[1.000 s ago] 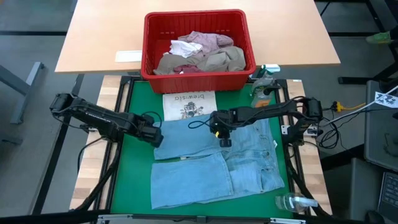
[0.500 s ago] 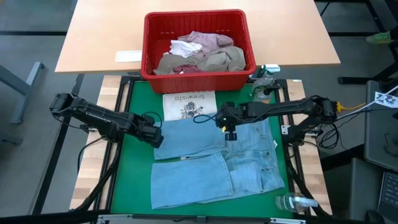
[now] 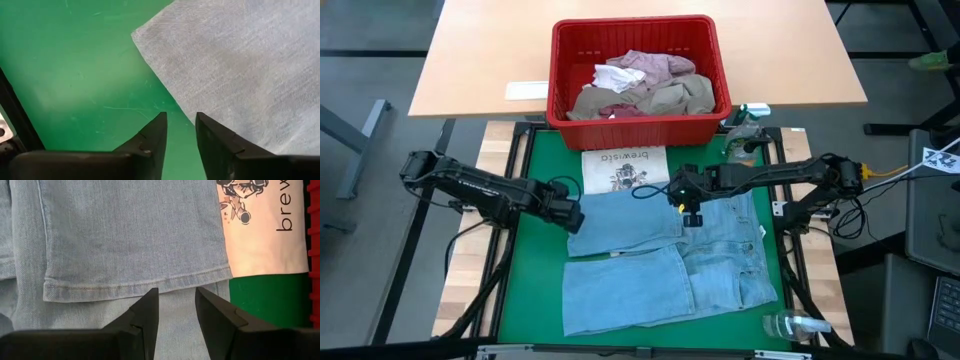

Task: Fold laundry
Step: Fold the light blue pants

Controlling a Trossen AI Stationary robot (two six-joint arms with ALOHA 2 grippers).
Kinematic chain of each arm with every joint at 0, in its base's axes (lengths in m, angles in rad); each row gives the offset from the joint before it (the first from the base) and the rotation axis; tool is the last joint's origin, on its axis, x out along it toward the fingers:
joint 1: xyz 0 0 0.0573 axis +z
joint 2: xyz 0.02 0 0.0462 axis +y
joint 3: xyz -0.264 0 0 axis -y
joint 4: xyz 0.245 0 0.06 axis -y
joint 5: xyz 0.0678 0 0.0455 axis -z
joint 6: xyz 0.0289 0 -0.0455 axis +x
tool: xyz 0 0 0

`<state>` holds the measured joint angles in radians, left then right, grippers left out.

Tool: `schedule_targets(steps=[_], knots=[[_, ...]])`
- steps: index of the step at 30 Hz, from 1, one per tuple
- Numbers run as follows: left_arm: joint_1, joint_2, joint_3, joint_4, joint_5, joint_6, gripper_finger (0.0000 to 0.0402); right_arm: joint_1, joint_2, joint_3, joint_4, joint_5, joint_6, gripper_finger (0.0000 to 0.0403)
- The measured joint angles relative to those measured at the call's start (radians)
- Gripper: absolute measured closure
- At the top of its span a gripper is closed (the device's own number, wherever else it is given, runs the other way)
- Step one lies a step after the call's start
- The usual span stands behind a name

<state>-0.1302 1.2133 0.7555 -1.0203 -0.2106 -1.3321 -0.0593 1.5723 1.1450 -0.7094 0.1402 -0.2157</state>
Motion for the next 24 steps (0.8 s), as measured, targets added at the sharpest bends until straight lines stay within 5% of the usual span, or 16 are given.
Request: schedule_targets(steps=[10, 24], knots=[[0.014, 0.041, -0.001, 0.059, 0.005, -0.145, 0.0212, 0.000, 0.000, 0.000, -0.023, -0.001, 0.000, 0.0275], [-0.047, 0.175, -0.001, 0.155, 0.072, -0.342, 0.0220, 0.000, 0.000, 0.000, -0.053, -0.001, 0.000, 0.0275]])
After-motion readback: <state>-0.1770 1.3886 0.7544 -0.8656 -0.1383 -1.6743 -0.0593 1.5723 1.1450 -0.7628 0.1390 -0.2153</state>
